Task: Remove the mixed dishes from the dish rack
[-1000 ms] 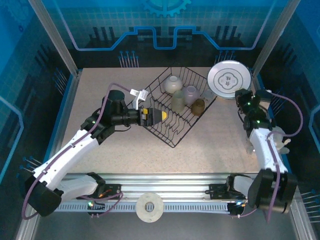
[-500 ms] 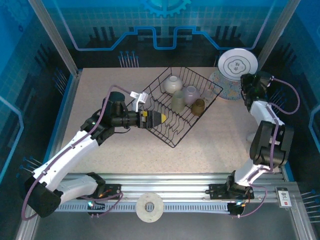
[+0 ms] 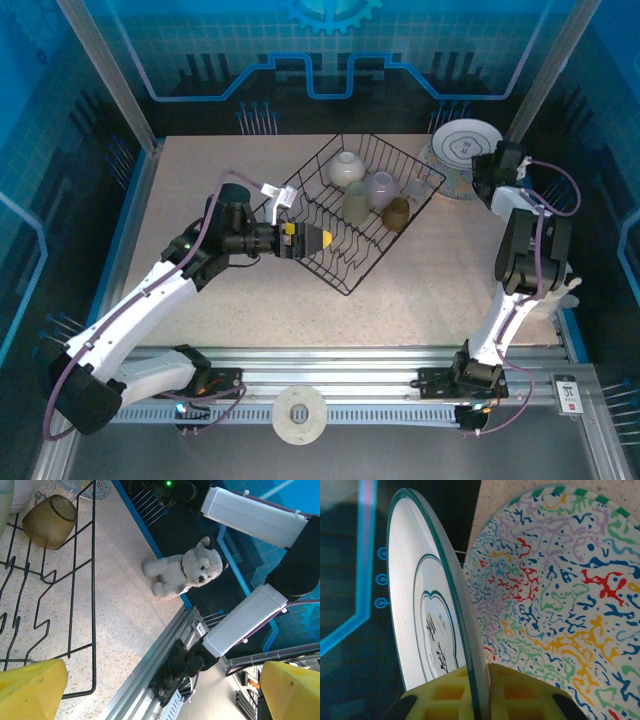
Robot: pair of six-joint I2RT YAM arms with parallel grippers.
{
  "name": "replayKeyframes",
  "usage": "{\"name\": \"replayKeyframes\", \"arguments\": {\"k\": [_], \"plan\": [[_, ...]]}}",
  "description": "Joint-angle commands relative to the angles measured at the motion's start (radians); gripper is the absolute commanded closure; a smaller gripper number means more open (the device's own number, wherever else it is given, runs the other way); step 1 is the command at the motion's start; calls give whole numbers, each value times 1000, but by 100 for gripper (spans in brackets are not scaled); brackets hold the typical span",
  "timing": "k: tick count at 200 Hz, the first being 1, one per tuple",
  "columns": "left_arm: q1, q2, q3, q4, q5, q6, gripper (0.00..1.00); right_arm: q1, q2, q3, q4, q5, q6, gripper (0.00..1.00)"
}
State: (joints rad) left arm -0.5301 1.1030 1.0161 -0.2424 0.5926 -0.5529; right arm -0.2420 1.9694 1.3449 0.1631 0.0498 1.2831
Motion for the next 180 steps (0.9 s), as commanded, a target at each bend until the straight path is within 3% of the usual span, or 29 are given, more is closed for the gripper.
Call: {"name": "replayKeyframes", "arguments": {"k": [1, 146, 180], "plan": [[-3, 3, -19, -16, 23, 25, 1, 16, 26, 66, 1, 36, 8, 100], [-3, 4, -15, -52, 2, 38, 1, 18, 152, 114, -93, 36, -7, 96], [-3, 2, -16, -52, 7, 36, 1, 9, 158, 107, -99, 31, -7, 89]]}}
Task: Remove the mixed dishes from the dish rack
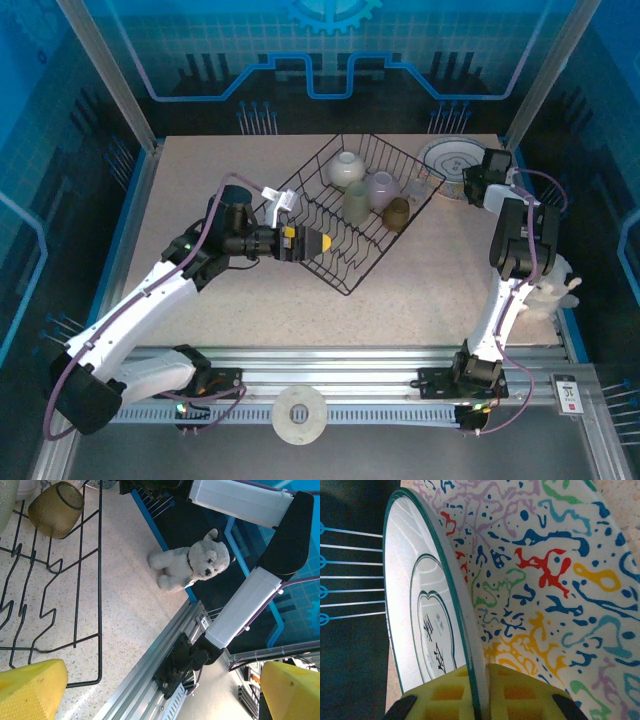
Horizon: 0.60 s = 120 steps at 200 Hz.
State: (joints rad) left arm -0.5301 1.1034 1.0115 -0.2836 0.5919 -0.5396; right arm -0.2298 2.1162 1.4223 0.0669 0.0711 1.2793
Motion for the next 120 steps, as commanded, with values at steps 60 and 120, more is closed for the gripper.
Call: {"name": "replayKeyframes", "arguments": {"k": [60, 120], "plan": [[-3, -20, -35, 71, 95, -27, 1, -11, 11, 54, -50, -28, -18, 46], [-3, -40, -42, 31, 14, -39, 1, -9, -35, 44, -100, -54, -53, 15]]}}
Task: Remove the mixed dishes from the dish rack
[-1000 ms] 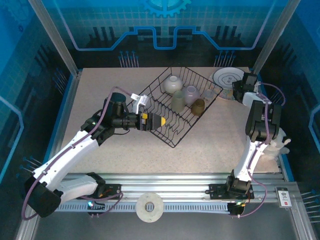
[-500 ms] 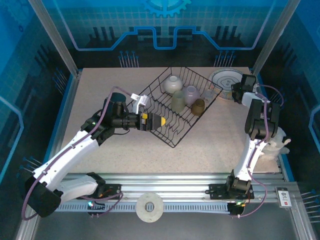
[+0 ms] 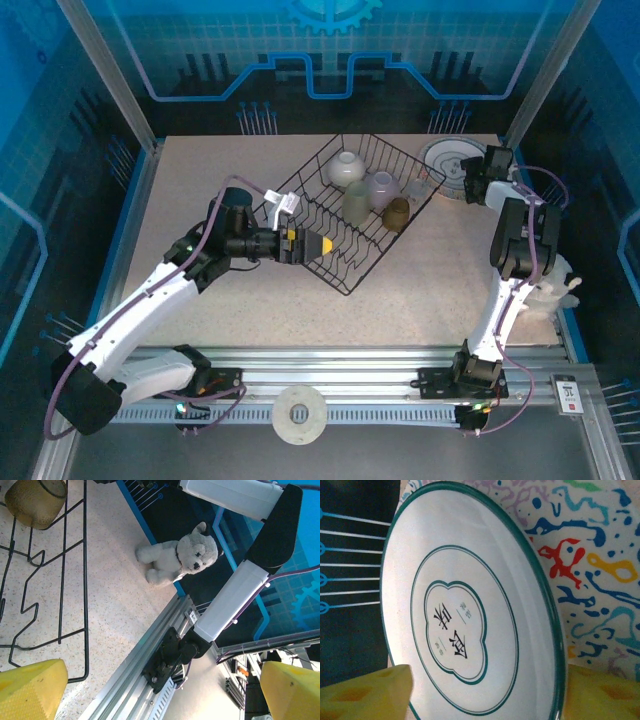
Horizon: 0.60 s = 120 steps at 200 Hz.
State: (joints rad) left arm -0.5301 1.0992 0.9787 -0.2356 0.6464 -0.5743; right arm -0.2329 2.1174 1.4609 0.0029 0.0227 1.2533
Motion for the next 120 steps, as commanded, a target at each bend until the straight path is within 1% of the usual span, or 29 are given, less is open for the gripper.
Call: {"name": "replayKeyframes", "arguments": {"k": [1, 38, 63, 80, 97, 111, 120], "plan": [[-4, -37, -10, -17, -43, -4, 1, -6, -37, 6, -37, -6, -27, 14], [-2, -68, -26, -8, -104, -31, 1, -10, -63, -4, -56, -47, -51, 3], [9, -102, -49, -8, -183, -70, 1, -2, -101, -26, -44, -64, -72, 0], [23, -126, -66, -16, -226, -102, 1, 4, -132, -38, -40, -80, -90, 0], [33, -139, -68, -80, -288, -113, 1, 11, -168, -58, -30, -102, -109, 0], [36, -138, -58, -183, -385, -113, 1, 16, -196, -72, -29, -129, -130, 0], [43, -134, -61, -230, -427, -116, 1, 21, -213, -84, -30, -146, -146, 0]]}}
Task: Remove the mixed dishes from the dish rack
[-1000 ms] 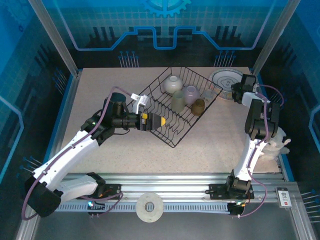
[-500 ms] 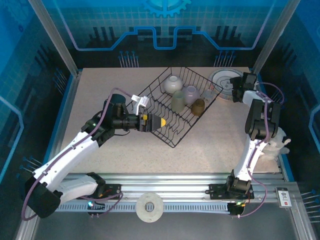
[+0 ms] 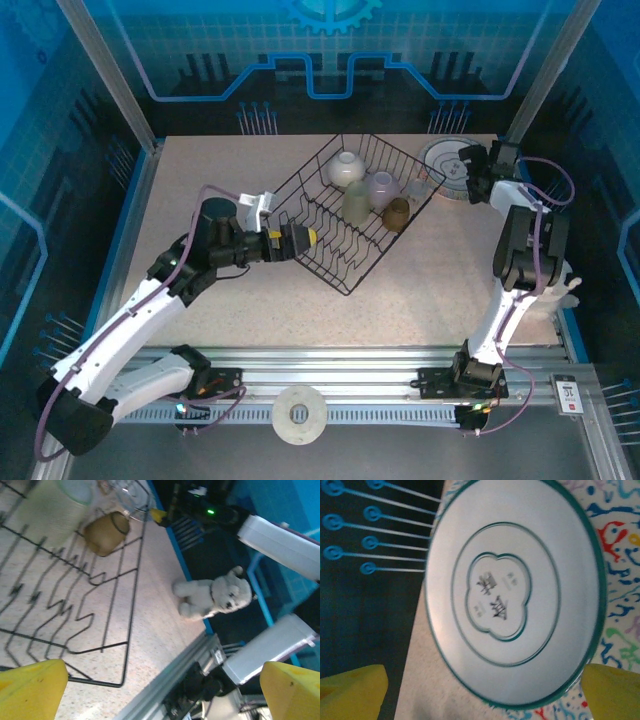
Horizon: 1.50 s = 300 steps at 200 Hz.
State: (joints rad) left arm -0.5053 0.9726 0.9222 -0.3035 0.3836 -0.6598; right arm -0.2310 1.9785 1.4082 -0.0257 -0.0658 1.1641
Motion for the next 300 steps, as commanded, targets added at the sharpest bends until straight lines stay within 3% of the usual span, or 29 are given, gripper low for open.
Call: {"name": "replayKeyframes", "arguments": {"k": [1, 42, 108, 167, 195, 231, 264, 300], "plan": [[19, -7, -5, -166, -167, -30, 1, 20, -77, -32, 1, -60, -58, 0], [47, 48, -80, -154, -165, -101, 8, 57, -131, -43, -44, -149, -218, 2], [55, 237, -30, -107, -195, -157, 18, 106, -132, 15, -267, -199, -482, 11], [77, 405, 36, -48, -202, -187, 29, 129, -164, -13, -270, -194, -546, 26], [90, 475, 69, -48, -199, -205, 39, 135, -166, -21, -268, -201, -542, 36], [96, 550, 122, -94, -225, -194, 51, 136, -177, -49, -255, -212, -520, 39], [113, 564, 135, -136, -247, -156, 71, 136, -227, -91, -242, -200, -508, 39], [171, 562, 142, -190, -231, -68, 93, 144, -308, -138, -241, -138, -533, 29]]}}
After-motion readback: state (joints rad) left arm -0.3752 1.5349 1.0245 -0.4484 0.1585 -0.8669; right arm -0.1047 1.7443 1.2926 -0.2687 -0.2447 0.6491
